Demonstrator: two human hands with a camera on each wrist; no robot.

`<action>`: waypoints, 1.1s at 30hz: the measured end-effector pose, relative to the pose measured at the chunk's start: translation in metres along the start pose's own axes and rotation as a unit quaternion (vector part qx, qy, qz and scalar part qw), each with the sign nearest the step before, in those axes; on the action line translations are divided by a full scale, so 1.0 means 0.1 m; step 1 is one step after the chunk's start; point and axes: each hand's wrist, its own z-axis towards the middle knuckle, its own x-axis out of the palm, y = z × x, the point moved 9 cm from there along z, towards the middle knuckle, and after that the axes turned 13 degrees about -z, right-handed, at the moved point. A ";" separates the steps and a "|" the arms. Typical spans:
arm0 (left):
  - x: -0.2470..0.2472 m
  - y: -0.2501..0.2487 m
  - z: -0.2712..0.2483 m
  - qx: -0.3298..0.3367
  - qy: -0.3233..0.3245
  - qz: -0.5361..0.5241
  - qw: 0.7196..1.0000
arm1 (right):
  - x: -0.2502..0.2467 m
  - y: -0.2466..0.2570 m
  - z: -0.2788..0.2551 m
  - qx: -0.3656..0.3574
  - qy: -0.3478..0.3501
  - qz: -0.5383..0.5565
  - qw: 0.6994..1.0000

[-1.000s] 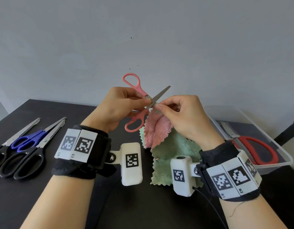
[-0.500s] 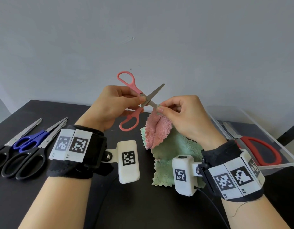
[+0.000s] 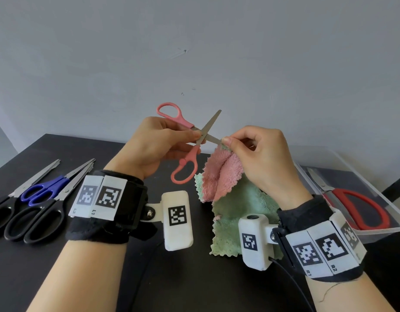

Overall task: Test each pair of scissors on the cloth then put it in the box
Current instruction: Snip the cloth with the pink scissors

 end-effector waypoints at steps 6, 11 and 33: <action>0.02 -0.01 -0.01 -0.001 0.000 0.006 1.000 | 0.00 0.03 0.01 -0.036 -0.021 -0.068 0.997; -0.02 -0.01 -0.01 -0.003 0.000 0.023 1.000 | 0.02 -0.02 0.03 -0.031 0.006 -0.090 0.995; 0.12 -0.01 -0.01 0.021 0.042 0.056 0.997 | 0.05 0.04 -0.05 0.038 0.000 0.118 0.992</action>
